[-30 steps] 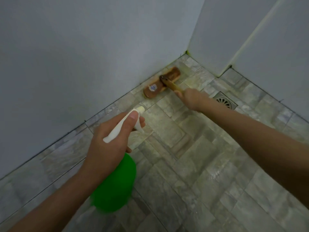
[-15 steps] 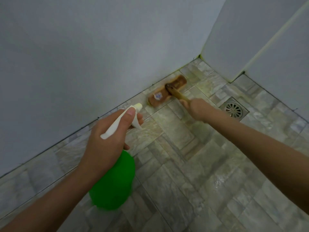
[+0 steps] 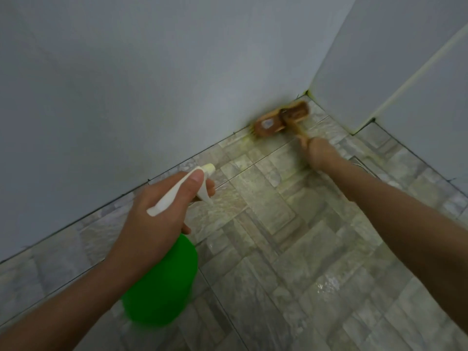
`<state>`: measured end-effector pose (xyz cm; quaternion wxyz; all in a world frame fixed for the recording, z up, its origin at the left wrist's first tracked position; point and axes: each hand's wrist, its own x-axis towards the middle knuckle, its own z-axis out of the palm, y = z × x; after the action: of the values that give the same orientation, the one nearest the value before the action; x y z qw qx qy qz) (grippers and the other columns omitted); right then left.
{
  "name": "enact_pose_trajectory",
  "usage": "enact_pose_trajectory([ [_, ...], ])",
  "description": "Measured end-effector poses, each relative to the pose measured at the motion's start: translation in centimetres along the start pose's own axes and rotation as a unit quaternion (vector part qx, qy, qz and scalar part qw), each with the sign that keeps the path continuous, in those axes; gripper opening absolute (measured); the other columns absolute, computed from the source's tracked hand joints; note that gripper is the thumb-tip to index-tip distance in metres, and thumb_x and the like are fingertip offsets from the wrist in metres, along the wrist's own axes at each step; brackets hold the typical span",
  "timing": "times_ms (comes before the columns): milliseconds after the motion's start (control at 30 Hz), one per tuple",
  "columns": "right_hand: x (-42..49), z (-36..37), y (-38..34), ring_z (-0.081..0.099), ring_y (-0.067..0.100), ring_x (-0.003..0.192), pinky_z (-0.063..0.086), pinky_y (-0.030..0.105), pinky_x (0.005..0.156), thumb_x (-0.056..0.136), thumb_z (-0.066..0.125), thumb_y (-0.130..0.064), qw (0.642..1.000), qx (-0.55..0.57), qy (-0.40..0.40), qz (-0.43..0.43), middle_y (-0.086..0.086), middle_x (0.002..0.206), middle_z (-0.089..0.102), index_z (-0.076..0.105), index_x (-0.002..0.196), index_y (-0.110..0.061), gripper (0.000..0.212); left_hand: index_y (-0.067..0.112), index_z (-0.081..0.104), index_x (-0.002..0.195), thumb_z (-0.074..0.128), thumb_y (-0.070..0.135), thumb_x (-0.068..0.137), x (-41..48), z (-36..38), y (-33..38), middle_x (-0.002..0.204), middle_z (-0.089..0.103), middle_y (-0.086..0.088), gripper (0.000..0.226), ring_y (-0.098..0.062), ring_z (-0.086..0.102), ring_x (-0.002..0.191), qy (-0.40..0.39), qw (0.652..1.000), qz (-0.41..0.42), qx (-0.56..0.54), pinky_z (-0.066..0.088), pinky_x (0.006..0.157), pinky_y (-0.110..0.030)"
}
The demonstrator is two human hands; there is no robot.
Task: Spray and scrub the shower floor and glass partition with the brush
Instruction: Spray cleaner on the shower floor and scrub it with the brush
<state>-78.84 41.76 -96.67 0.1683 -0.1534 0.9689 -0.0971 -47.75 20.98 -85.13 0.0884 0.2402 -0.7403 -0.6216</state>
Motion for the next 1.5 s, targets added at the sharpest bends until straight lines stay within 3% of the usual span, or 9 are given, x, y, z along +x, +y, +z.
enact_pose_trajectory([
  [133, 2.4, -2.8, 0.0, 0.06, 0.039, 0.097, 0.045, 0.042, 0.082, 0.105, 0.019, -0.036, 0.998, 0.02, 0.005, 0.06, 0.027, 0.104, 0.06, 0.056, 0.114, 0.005, 0.056, 0.021, 0.077, 0.095, 0.053, 0.046, 0.095, 0.7, 0.0, 0.8, 0.096, 0.079, 0.009, 0.035, -0.008, 0.074, 0.093, 0.005, 1.0, -0.002, -0.017, 0.053, 0.047, -0.023],
  [233, -0.2, -0.8, -2.2, 0.055, 0.03, 0.075, 0.042, 0.035, 0.069, 0.102, 0.027, -0.044, 0.995, -0.052, -0.029, -0.075, 0.017, 0.081, 0.055, 0.053, 0.075, -0.008, 0.053, 0.022, 0.077, 0.095, 0.051, 0.046, 0.091, 1.1, 0.2, 0.9, 0.095, 0.079, 0.009, 0.035, -0.007, 0.074, 0.093, 0.012, 1.0, -0.01, -0.017, 0.054, 0.045, -0.025],
  [333, -1.0, 0.1, -1.6, 0.054, 0.029, 0.067, 0.037, 0.031, 0.063, 0.099, 0.028, -0.052, 0.986, -0.071, -0.07, -0.134, 0.01, 0.067, 0.052, 0.046, 0.066, -0.01, 0.056, 0.024, 0.077, 0.095, 0.051, 0.045, 0.093, 1.3, 0.6, 0.7, 0.095, 0.079, 0.009, 0.034, -0.007, 0.074, 0.095, 0.012, 1.0, -0.013, -0.011, 0.053, 0.046, -0.025],
  [500, 2.6, -4.0, 0.5, 0.055, 0.04, 0.109, 0.043, 0.042, 0.091, 0.106, 0.02, -0.031, 0.997, -0.053, -0.034, 0.036, 0.03, 0.119, 0.056, 0.052, 0.127, 0.001, 0.05, 0.019, 0.077, 0.091, 0.05, 0.04, 0.097, 1.5, 0.7, 1.1, 0.091, 0.079, 0.011, 0.035, -0.003, 0.074, 0.091, 0.02, 1.0, -0.014, -0.017, 0.05, 0.044, -0.021],
  [767, 0.5, -0.5, -1.3, 0.058, 0.035, 0.083, 0.043, 0.036, 0.075, 0.103, 0.026, -0.045, 0.992, -0.058, -0.073, -0.08, 0.02, 0.083, 0.057, 0.059, 0.095, 0.001, 0.057, 0.024, 0.077, 0.092, 0.051, 0.052, 0.084, 2.0, 2.5, 0.5, 0.091, 0.079, 0.011, 0.04, -0.003, 0.074, 0.087, -0.002, 0.999, -0.031, -0.021, 0.053, 0.051, -0.03],
  [867, -1.9, -3.0, 3.4, 0.053, 0.028, 0.063, 0.039, 0.031, 0.063, 0.1, 0.024, -0.051, 0.988, -0.086, -0.107, -0.075, 0.009, 0.064, 0.05, 0.046, 0.064, -0.007, 0.061, 0.023, 0.078, 0.095, 0.05, 0.051, 0.085, 2.2, 2.6, 0.1, 0.093, 0.079, 0.011, 0.041, -0.003, 0.074, 0.088, -0.004, 0.999, -0.033, -0.025, 0.053, 0.049, -0.027],
  [1000, -6.4, -7.2, 6.6, 0.043, 0.015, 0.051, 0.032, 0.025, 0.05, 0.101, 0.023, -0.047, 0.959, -0.2, -0.201, -0.019, 0.003, 0.061, 0.045, 0.041, 0.064, -0.015, 0.052, 0.024, 0.078, 0.093, 0.057, 0.053, 0.093, 2.6, 1.9, 0.2, 0.094, 0.079, 0.011, 0.035, -0.003, 0.073, 0.085, -0.005, 0.999, -0.037, -0.021, 0.054, 0.046, -0.026],
  [1233, 3.0, -4.0, -1.2, 0.054, 0.029, 0.077, 0.044, 0.036, 0.075, 0.102, 0.019, -0.047, 0.986, -0.132, -0.078, -0.072, 0.02, 0.084, 0.053, 0.048, 0.078, -0.001, 0.06, 0.025, 0.078, 0.091, 0.055, 0.05, 0.091, 2.5, 3.3, 0.0, 0.091, 0.078, 0.013, 0.034, 0.0, 0.072, 0.084, -0.006, 0.999, -0.021, -0.025, 0.054, 0.047, -0.025],
  [1500, -5.0, -8.7, 11.6, 0.043, 0.021, 0.052, 0.034, 0.03, 0.053, 0.083, 0.017, -0.061, 0.964, -0.214, -0.16, -0.013, 0.008, 0.058, 0.044, 0.046, 0.063, -0.008, 0.063, 0.02, 0.078, 0.093, 0.054, 0.05, 0.093, 2.0, 2.5, 1.0, 0.094, 0.079, 0.009, 0.038, -0.006, 0.074, 0.09, -0.023, 0.999, -0.018, -0.044, 0.052, 0.047, -0.027],
])
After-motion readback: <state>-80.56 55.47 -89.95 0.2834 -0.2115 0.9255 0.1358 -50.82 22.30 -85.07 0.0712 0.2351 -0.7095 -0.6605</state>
